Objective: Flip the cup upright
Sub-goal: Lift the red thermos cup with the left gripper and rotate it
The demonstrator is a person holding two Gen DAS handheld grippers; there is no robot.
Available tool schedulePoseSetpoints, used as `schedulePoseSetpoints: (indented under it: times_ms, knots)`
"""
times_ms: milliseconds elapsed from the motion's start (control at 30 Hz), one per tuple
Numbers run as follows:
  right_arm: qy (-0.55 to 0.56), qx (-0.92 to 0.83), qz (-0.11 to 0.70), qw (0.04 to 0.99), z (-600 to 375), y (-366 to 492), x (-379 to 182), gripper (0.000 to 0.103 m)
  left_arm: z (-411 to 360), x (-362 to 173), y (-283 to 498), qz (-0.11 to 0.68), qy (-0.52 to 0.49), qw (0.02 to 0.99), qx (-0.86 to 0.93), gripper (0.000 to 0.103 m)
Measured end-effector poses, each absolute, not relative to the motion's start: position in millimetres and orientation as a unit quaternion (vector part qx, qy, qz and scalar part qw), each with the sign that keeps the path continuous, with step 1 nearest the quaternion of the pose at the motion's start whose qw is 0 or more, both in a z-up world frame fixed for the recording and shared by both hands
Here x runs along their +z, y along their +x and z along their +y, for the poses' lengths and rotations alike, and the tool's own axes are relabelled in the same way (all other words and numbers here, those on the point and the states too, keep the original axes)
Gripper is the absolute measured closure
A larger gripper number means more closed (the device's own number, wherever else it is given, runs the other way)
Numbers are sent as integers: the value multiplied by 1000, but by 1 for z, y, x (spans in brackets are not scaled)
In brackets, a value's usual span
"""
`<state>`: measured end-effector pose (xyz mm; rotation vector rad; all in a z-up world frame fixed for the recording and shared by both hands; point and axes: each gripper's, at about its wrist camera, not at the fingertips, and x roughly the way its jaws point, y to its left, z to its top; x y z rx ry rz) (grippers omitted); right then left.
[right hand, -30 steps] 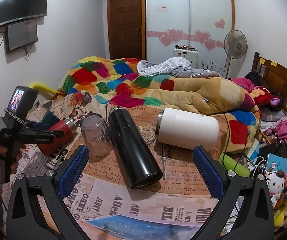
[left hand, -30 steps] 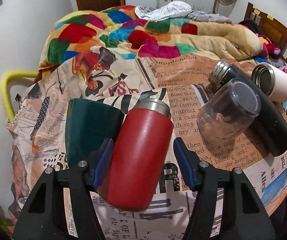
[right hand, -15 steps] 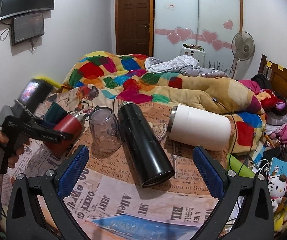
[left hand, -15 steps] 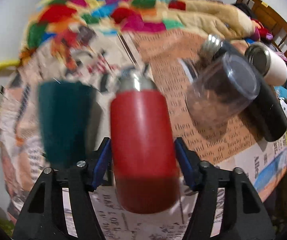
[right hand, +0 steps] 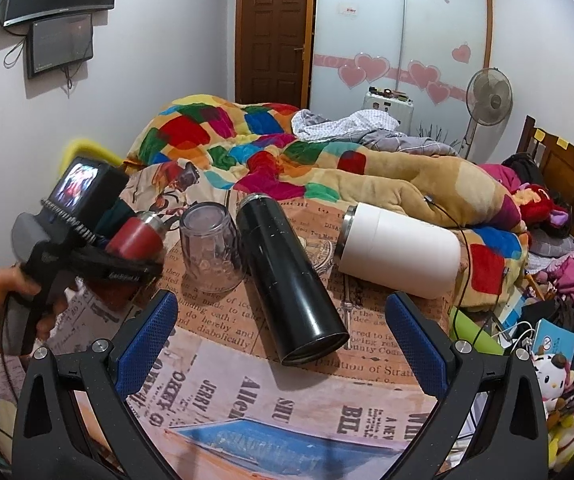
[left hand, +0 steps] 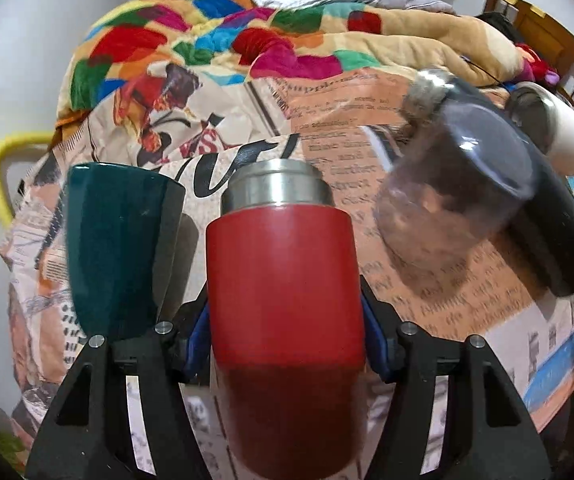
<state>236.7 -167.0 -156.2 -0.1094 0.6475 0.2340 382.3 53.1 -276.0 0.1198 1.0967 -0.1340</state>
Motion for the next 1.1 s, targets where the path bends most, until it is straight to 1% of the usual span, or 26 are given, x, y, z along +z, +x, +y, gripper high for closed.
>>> schedulePoseSetpoints:
  times_ms: [400, 667, 867, 1100]
  knots:
    - [-38, 115, 291, 949, -176, 218, -133, 0, 24, -195, 306, 446, 72, 887, -93, 42]
    - [-35, 111, 264, 958, -190, 200, -115, 0, -15, -164, 270, 421, 77, 895, -128, 42]
    - [-35, 101, 255, 961, -202, 191, -111, 0, -46, -176, 254, 445, 72, 877, -167, 42]
    - [-35, 82, 257, 962, -221, 186, -114, 0, -80, -217, 249, 500, 47, 837, -217, 42]
